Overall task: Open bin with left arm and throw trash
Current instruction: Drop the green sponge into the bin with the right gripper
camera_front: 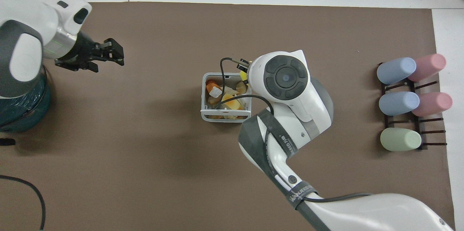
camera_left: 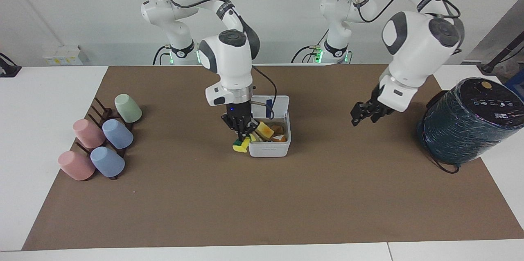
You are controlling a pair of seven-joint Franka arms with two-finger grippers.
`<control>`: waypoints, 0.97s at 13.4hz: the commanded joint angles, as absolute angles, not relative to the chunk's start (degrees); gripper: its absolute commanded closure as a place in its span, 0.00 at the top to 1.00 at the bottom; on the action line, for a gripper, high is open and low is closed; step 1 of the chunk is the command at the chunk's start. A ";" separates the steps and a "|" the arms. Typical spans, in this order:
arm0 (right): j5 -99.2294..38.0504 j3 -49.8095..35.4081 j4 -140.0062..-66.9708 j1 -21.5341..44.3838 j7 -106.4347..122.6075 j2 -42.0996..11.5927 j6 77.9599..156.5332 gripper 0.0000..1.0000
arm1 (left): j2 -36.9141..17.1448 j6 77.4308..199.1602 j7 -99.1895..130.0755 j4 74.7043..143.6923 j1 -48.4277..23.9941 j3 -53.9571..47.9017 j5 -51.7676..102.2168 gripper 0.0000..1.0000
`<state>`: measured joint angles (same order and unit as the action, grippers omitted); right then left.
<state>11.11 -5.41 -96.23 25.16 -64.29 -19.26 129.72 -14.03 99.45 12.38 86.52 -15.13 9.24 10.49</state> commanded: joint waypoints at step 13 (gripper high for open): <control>9.09 -8.52 -96.33 22.95 -59.94 -15.14 124.64 1.00 | -3.96 93.24 -3.51 86.75 -6.33 8.35 1.41 1.00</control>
<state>12.12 -7.49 -95.60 26.79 -60.75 -18.23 125.01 -4.58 91.66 -2.64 85.60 -6.03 8.45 2.88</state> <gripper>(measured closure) 0.000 0.000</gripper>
